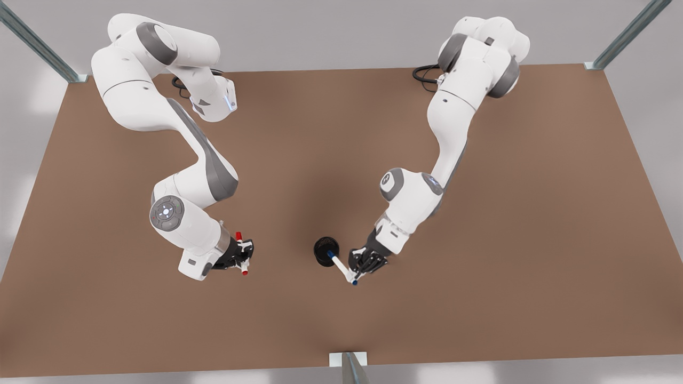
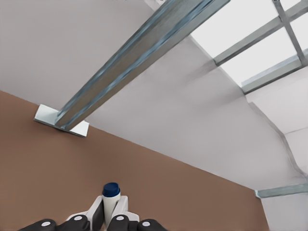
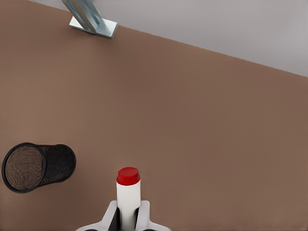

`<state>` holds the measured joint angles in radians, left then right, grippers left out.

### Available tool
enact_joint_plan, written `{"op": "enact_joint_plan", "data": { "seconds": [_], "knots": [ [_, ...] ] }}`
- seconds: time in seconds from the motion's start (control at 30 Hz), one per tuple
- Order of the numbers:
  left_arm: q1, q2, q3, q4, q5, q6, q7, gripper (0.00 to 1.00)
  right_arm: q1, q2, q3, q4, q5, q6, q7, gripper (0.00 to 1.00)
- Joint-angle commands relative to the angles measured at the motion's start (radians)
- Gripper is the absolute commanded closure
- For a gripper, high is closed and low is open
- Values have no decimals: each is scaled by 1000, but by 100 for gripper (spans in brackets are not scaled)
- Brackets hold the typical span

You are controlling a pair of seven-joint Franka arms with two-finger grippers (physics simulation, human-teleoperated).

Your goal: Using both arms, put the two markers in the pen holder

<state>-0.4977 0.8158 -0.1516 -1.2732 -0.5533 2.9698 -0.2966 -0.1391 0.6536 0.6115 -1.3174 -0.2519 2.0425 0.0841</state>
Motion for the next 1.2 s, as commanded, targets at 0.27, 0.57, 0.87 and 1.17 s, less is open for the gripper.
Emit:
{"op": "enact_joint_plan", "data": {
  "seconds": [0.27,0.57,0.87,1.17],
  "knots": [
    [-47,-17,0,-117,-4,150,-6,79,0,-2,1,-2,-9,-4,143,76],
    [-90,66,0,-117,49,261,4,79,-2,0,1,-2,-9,-2,141,76],
    [-137,71,30,-175,99,371,192,79,-2,0,1,-2,-9,-2,141,76],
    [-409,77,377,-206,98,374,381,0,-2,0,1,-2,-9,-2,140,76]
  ]
}}
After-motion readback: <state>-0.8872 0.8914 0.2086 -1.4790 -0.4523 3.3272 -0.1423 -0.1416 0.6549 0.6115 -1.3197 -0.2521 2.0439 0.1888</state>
